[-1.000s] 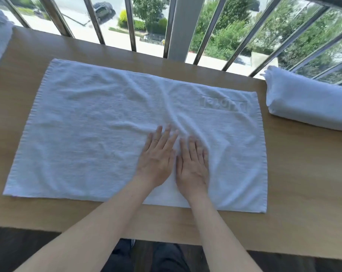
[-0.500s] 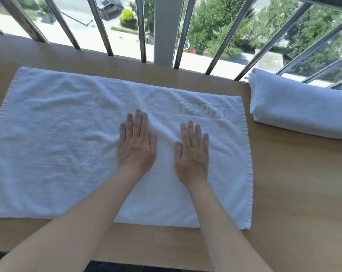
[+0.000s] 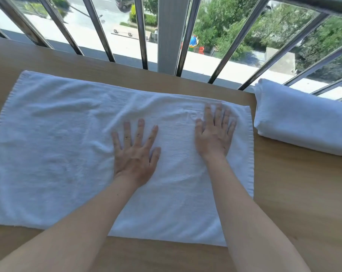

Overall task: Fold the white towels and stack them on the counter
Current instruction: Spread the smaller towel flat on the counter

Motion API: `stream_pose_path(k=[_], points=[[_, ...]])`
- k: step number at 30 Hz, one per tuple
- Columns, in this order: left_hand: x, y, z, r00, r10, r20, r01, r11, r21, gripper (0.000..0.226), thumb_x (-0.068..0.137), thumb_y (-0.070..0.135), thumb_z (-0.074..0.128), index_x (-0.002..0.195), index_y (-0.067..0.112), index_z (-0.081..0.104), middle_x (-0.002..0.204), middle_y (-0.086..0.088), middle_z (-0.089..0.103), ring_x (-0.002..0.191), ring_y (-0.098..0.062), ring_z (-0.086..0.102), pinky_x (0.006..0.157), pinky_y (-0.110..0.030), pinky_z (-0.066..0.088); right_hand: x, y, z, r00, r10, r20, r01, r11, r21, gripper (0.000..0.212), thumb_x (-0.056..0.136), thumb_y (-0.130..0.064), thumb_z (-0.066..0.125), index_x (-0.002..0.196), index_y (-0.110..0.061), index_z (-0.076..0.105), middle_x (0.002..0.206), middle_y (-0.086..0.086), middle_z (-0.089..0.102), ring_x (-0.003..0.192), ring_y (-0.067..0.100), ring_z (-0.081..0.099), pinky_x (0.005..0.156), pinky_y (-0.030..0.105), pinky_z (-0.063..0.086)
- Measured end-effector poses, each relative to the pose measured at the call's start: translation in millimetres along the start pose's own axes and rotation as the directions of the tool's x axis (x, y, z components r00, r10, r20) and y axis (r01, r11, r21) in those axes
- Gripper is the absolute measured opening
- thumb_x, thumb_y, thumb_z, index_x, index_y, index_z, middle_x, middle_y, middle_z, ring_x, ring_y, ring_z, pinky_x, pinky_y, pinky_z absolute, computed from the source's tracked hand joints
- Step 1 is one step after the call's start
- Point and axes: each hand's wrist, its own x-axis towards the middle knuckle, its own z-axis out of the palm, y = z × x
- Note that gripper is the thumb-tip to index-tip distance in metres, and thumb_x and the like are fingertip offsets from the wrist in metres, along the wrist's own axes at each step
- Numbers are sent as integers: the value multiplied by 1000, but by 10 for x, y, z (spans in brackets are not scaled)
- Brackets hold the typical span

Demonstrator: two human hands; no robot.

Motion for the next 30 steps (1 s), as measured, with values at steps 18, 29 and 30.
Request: stream_pose_path(k=[18, 29, 30], points=[[-250, 615, 46, 956, 291, 43, -285, 952, -114, 70, 98, 52, 15, 160, 19, 13, 168, -7, 1, 154, -28, -5, 124, -52, -1, -1196, 658, 28, 982, 162, -94, -140, 968, 206, 60, 105, -38, 34, 159, -19, 15, 167, 2, 3, 153, 18, -5, 123, 42, -7], [543, 1967, -225, 917, 397, -45, -383, 841, -381, 26, 98, 29, 58, 120, 19, 69, 115, -6, 62, 113, -30, 56, 88, -43, 48, -2132, 1218, 218, 809, 336, -483, -207, 931, 301, 28, 90, -19, 59, 112, -6, 70, 116, 14, 63, 109, 33, 57, 99, 47, 38], [636, 2069, -241, 951, 310, 7, -275, 853, -444, 29, 99, 33, 57, 124, 21, 65, 118, -3, 61, 116, -26, 54, 90, -42, 48, -2202, 1264, 235, 799, 344, -493, -217, 930, 298, 27, 89, -22, 58, 109, -8, 70, 110, 12, 63, 103, 31, 56, 95, 45, 38]])
